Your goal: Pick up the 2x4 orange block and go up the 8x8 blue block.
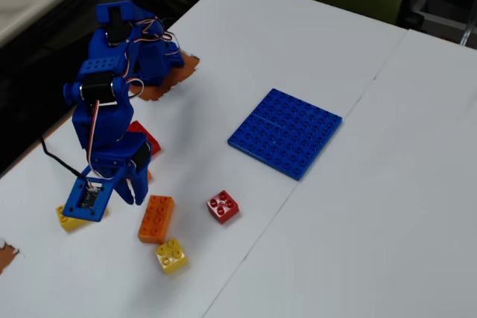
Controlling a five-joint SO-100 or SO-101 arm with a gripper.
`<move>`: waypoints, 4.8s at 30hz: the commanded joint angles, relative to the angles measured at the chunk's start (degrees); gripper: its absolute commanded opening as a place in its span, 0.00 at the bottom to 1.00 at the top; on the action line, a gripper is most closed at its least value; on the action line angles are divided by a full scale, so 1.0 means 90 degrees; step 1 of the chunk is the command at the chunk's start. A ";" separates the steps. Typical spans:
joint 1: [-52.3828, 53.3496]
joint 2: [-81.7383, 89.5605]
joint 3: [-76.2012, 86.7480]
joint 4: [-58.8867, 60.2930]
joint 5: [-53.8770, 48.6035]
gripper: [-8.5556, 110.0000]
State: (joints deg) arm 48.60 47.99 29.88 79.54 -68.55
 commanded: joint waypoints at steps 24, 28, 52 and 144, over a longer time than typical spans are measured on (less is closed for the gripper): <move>0.0137 -0.1230 -0.0879 -0.0068 -0.0420 0.26; 0.0137 -0.1338 -0.0937 -0.0127 -0.0420 0.26; 0.0088 -0.1484 -0.1104 -0.0254 -0.0420 0.25; -0.4766 0.3027 0.3730 -0.1025 -0.1768 0.07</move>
State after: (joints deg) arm 6.68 75.41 67.85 70.05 -84.90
